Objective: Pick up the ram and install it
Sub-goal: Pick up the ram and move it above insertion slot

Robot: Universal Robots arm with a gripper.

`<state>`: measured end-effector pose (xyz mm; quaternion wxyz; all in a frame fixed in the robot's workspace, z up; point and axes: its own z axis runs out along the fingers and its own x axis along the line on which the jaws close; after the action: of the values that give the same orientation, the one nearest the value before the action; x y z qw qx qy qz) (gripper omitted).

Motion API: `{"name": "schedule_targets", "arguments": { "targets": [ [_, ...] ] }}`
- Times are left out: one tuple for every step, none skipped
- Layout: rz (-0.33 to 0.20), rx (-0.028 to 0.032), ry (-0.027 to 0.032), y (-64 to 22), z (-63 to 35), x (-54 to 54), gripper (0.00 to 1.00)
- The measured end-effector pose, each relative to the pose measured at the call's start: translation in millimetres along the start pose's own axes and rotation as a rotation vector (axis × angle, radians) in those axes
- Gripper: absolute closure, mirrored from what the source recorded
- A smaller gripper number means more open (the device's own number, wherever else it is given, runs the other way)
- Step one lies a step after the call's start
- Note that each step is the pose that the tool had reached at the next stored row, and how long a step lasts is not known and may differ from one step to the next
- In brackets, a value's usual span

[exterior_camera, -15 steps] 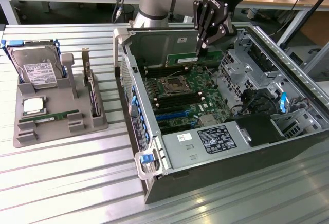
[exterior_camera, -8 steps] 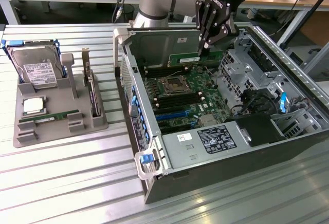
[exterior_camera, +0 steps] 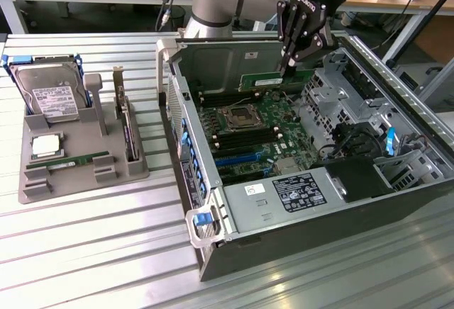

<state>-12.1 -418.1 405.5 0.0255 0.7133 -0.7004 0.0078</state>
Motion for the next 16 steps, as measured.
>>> {"name": "schedule_targets", "arguments": {
  "targets": [
    [0.000,0.0000,0.0000,-1.4,0.0,0.0,0.88],
    [0.000,0.0000,0.0000,-2.3,0.0,0.0,0.88],
    [0.000,-0.0001,0.0000,-3.4,-0.1,0.1,0.88],
    [0.000,0.0000,0.0000,-5.1,-0.1,0.1,0.88],
    [0.000,0.0000,0.0001,-6.9,-0.2,0.1,0.88],
    [0.000,0.0000,0.0000,-7.7,-0.2,0.1,0.88],
    [0.000,0.0000,0.0000,-8.2,-0.2,0.2,0.88],
    [0.000,0.0000,0.0000,-9.1,-0.2,0.2,0.88],
    [0.000,0.0000,0.0001,-10.0,-0.2,0.2,0.88],
    [0.000,0.0000,0.0000,-11.4,-0.2,0.2,0.88],
    [0.000,0.0000,0.0001,-13.1,-0.3,0.2,0.88],
    [0.000,0.0000,0.0002,-14.8,-0.3,0.2,0.88],
    [0.000,0.0000,0.0002,-16.5,-0.4,0.3,0.88],
    [0.000,0.0000,0.0001,-19.0,-0.4,0.3,0.88],
    [0.000,0.0000,0.0002,-20.2,-0.4,0.3,0.88],
    [0.000,0.0000,0.0002,-20.8,-0.5,0.4,0.88]
  ]
}}
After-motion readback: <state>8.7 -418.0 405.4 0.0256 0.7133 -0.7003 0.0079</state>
